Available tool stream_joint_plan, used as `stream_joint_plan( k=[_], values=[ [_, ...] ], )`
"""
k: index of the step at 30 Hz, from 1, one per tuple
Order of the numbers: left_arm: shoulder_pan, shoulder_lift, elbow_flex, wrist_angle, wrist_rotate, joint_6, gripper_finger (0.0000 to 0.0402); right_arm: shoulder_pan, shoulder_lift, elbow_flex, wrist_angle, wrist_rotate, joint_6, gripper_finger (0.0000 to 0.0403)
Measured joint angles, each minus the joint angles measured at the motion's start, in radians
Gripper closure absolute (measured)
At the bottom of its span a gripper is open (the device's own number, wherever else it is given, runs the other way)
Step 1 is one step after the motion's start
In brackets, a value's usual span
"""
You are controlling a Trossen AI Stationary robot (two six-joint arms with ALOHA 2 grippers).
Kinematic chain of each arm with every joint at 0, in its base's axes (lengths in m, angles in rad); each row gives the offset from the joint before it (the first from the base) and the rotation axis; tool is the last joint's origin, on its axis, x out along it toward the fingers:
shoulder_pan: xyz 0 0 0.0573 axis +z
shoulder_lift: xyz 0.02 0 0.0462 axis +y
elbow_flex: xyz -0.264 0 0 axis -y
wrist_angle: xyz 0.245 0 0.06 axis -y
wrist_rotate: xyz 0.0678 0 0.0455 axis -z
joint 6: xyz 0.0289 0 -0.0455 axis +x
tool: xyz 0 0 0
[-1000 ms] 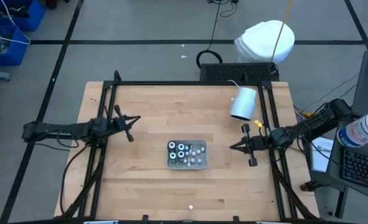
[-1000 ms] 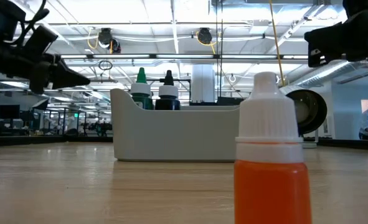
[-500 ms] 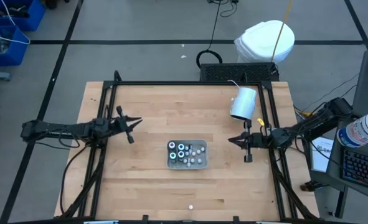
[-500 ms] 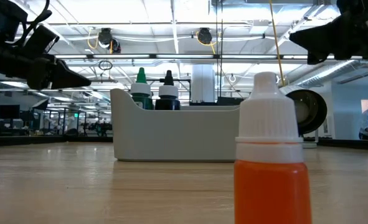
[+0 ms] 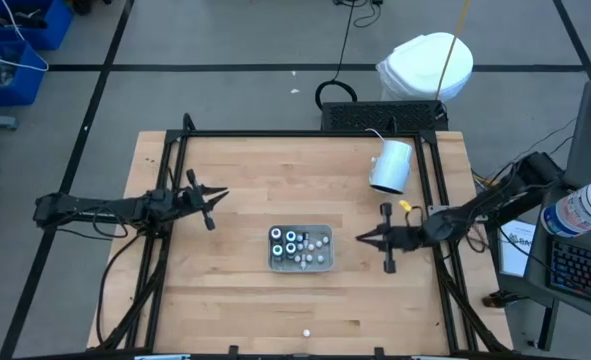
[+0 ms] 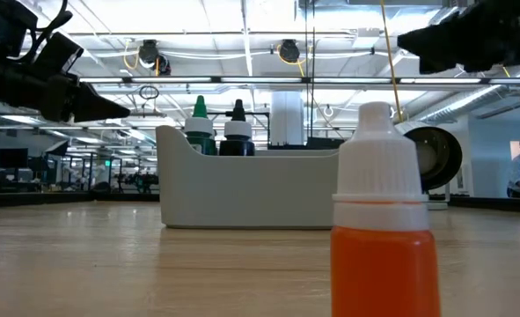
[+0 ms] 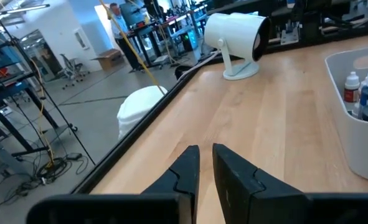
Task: Pick & Place food coloring
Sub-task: Put the small orange food coloring bottle into the gray bin
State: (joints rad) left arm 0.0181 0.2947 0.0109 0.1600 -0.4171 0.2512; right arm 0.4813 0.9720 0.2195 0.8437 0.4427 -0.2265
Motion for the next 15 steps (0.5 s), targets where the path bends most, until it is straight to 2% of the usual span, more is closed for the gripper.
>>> stream_joint_plan(
  k=[4,10,13,15],
  values=[
    [0.000,0.000,0.000,0.003,0.000,-0.027,0.0348,0.057,0.093,0.066,0.010,-0.051,-0.056,0.0403],
    [0.000,0.000,0.000,0.018,0.001,-0.051,0.0348,0.174,0.178,0.168,0.009,-0.050,-0.042,0.0403],
    [0.000,0.000,0.000,0.021,0.001,-0.048,0.0348,0.224,0.225,0.212,-0.018,0.009,-0.021,0.0403],
    [0.000,0.000,0.000,0.025,0.001,-0.036,0.0348,0.242,0.274,0.251,-0.044,0.090,-0.019,0.0403]
  ],
)
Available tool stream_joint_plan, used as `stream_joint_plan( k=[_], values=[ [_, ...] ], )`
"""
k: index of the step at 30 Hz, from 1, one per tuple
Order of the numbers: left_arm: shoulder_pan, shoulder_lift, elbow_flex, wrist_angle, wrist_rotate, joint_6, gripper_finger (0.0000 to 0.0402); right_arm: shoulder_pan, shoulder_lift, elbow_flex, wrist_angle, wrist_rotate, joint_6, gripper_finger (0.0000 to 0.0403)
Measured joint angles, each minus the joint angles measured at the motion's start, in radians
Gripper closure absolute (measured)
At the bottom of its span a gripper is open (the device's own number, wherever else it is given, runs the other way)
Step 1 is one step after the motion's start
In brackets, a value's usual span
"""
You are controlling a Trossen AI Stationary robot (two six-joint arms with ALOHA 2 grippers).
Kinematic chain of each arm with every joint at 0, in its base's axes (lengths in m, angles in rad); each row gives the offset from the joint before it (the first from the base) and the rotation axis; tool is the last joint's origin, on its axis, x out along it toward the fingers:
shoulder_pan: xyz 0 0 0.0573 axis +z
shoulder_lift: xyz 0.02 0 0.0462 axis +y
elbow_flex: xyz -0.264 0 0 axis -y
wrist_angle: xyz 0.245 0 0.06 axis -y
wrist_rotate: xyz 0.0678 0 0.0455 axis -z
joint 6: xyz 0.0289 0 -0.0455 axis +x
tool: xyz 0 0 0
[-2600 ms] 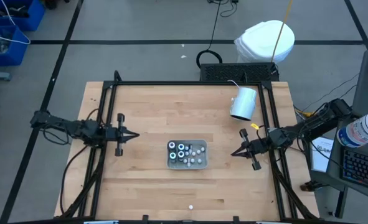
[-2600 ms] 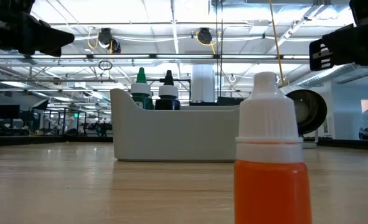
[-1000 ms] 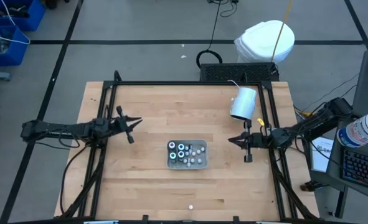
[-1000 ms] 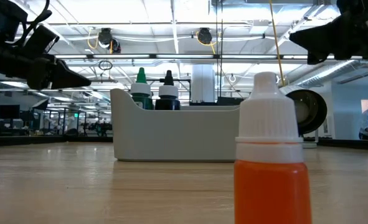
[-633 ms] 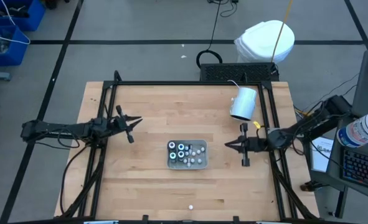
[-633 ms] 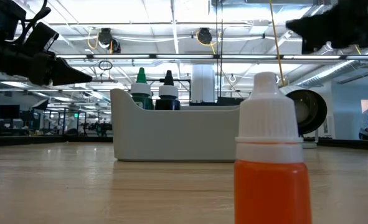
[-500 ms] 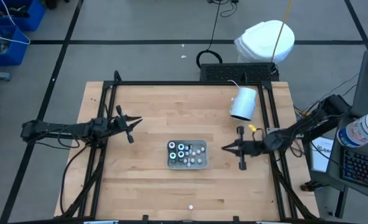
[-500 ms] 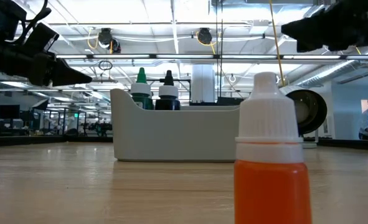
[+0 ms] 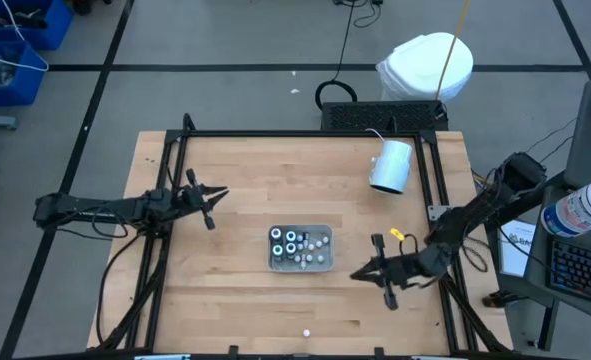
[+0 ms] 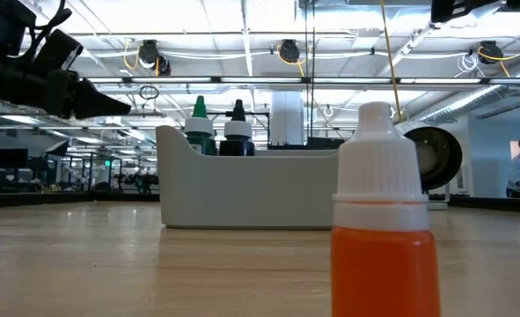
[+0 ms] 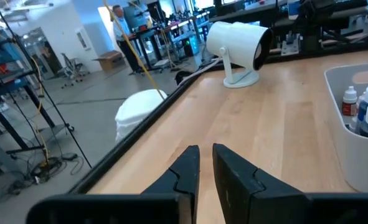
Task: Pick & Place food coloring
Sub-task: Put the small orange food coloring bottle into the gray bin
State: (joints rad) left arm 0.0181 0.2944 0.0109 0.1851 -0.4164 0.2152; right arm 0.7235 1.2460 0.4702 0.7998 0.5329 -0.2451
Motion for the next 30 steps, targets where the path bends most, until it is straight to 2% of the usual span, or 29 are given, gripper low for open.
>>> stream_joint_plan(
  k=[2,5,9,13,20,24,30],
  values=[
    [0.000,0.000,0.000,0.004,0.000,0.019,0.0348,0.006,0.057,0.048,-0.033,0.082,0.012,0.0403],
    [0.000,0.000,0.000,0.009,0.000,0.023,0.0348,-0.006,0.130,0.144,-0.106,0.130,0.053,0.0402],
    [0.000,0.000,0.000,0.013,0.000,0.026,0.0348,-0.022,0.213,0.282,-0.236,0.119,0.106,0.0390],
    [0.000,0.000,0.000,0.034,0.000,0.028,0.0348,-0.022,0.293,0.395,-0.325,0.119,0.125,0.0360],
    [0.000,0.000,0.000,0.031,0.036,0.009,0.0348,-0.022,0.378,0.479,-0.334,0.117,0.130,0.0286],
    [0.000,0.000,0.000,0.022,0.059,0.006,0.0348,-0.022,0.439,0.526,-0.334,0.113,0.192,0.0249],
    [0.000,0.000,0.000,0.021,0.054,-0.014,0.0348,-0.021,0.556,0.653,-0.339,0.006,0.211,0.0216]
  ],
)
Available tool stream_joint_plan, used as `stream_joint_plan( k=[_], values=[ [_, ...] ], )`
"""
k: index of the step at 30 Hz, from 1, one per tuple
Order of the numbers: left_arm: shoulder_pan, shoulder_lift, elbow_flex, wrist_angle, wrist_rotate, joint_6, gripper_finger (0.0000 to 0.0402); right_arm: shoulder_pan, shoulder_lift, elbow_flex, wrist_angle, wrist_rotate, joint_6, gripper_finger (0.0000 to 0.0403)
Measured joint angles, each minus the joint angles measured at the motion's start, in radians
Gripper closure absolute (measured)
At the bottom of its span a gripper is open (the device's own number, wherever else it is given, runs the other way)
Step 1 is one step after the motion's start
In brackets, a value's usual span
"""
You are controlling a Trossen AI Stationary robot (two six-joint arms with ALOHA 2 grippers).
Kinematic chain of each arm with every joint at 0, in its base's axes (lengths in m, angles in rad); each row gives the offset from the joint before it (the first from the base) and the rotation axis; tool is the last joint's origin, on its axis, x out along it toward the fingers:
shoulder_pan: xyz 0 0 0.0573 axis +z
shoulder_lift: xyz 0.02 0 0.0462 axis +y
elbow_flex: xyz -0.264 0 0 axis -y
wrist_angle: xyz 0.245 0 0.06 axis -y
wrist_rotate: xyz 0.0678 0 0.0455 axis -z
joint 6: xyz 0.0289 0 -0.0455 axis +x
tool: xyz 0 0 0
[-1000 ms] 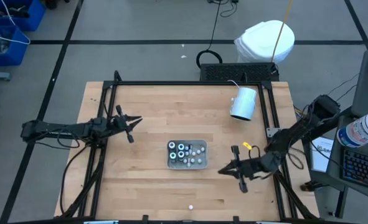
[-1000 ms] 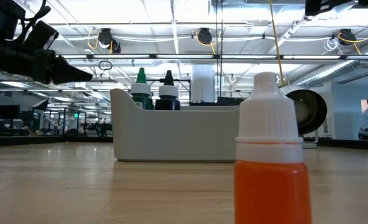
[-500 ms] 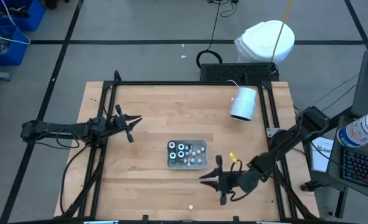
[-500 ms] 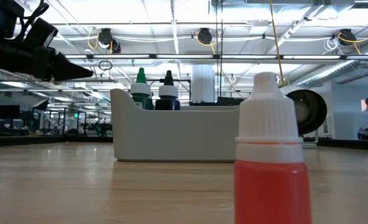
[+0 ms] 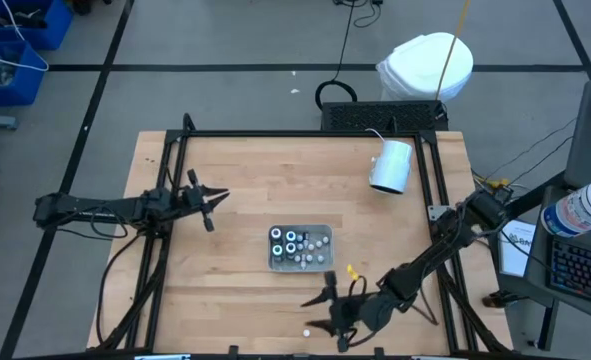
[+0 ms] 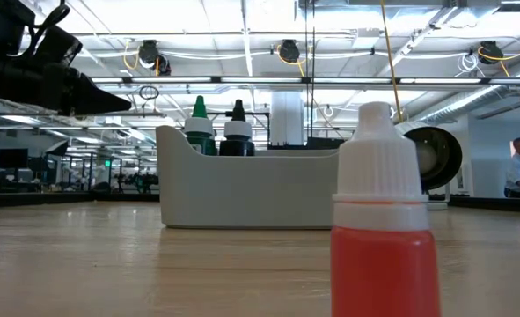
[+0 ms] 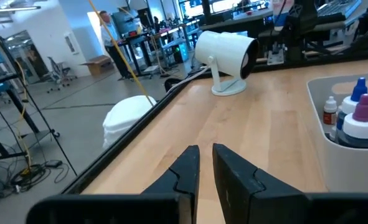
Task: Pick & Place food coloring
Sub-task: Put the small orange food coloring bottle into the gray bin
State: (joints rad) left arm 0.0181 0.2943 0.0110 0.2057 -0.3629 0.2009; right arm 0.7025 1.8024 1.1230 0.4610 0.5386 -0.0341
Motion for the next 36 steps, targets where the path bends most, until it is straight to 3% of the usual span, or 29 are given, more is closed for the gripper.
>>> stream_joint_plan(
  k=[9,20,32,36],
  values=[
    [0.000,0.000,0.000,0.035,-0.004,-0.005,0.0348,0.028,0.118,0.133,-0.099,-0.070,0.100,0.0200],
    [0.000,0.000,0.000,0.052,-0.004,-0.004,0.0348,0.026,0.220,0.131,-0.018,-0.070,0.161,0.0198],
    [0.000,0.000,0.000,0.054,-0.003,-0.003,0.0348,0.030,0.258,0.131,-0.084,-0.095,0.325,0.0199],
    [0.000,0.000,0.000,0.058,-0.004,0.006,0.0348,0.041,0.290,0.130,-0.099,-0.097,0.314,0.0202]
  ],
)
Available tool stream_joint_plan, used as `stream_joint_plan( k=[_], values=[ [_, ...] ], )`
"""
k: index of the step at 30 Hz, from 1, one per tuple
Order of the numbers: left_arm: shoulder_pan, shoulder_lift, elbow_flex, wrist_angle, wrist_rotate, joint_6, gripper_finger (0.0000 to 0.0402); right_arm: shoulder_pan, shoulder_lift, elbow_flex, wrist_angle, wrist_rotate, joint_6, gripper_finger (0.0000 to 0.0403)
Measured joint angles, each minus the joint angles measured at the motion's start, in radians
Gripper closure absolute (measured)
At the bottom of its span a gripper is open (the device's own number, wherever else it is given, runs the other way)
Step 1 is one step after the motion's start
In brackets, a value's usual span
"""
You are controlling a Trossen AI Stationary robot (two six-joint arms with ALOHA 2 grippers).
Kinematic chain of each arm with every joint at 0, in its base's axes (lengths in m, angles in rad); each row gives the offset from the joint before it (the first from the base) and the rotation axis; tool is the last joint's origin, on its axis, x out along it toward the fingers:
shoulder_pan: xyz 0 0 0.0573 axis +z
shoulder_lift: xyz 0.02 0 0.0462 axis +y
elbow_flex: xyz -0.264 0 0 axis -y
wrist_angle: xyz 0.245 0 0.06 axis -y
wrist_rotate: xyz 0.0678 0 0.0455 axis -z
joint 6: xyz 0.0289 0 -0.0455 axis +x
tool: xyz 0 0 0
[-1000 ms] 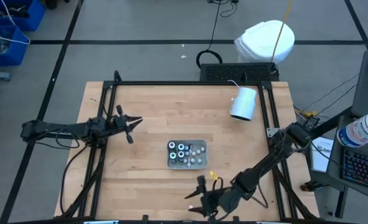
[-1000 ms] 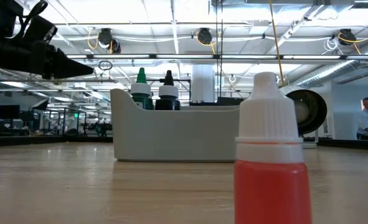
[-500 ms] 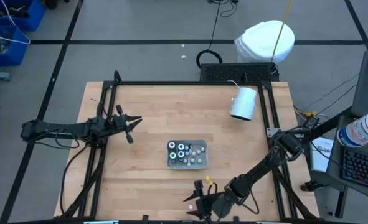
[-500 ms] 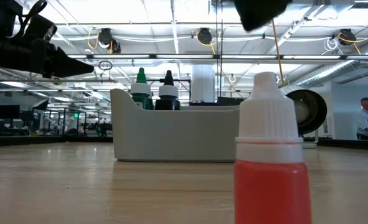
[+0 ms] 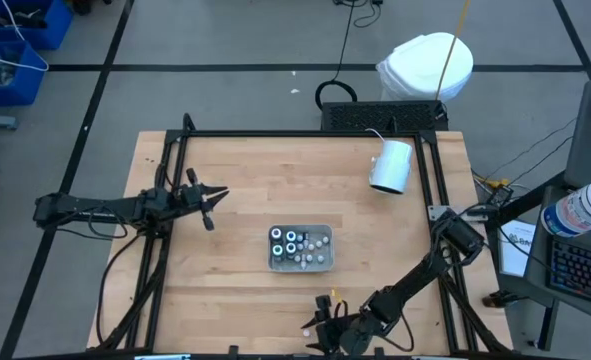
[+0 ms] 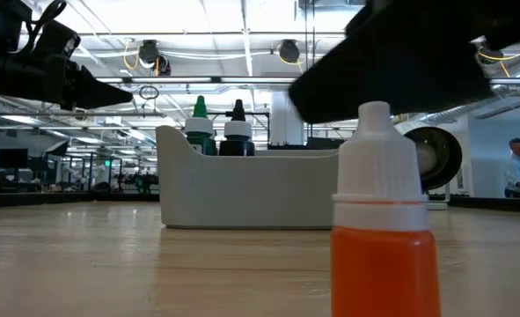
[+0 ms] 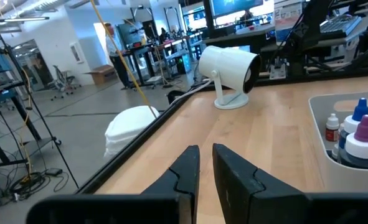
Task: Pick & Place food coloring
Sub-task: Put the small orange food coloring bottle into the gray bin
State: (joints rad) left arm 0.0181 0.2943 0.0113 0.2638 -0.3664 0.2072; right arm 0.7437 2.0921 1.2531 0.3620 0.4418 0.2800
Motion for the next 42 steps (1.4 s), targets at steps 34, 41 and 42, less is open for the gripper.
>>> stream_joint_plan(
  k=[34,41,42],
  values=[
    [0.000,0.000,0.000,-0.015,0.001,-0.033,0.0348,-0.021,0.039,0.000,-0.052,-0.032,0.051,0.0317],
    [0.000,0.000,0.000,-0.014,0.001,-0.033,0.0348,-0.021,0.039,0.000,-0.045,-0.027,0.019,0.0346],
    [0.000,0.000,0.000,-0.014,0.001,-0.032,0.0348,-0.021,0.039,0.000,-0.040,-0.027,0.014,0.0345]
  ],
)
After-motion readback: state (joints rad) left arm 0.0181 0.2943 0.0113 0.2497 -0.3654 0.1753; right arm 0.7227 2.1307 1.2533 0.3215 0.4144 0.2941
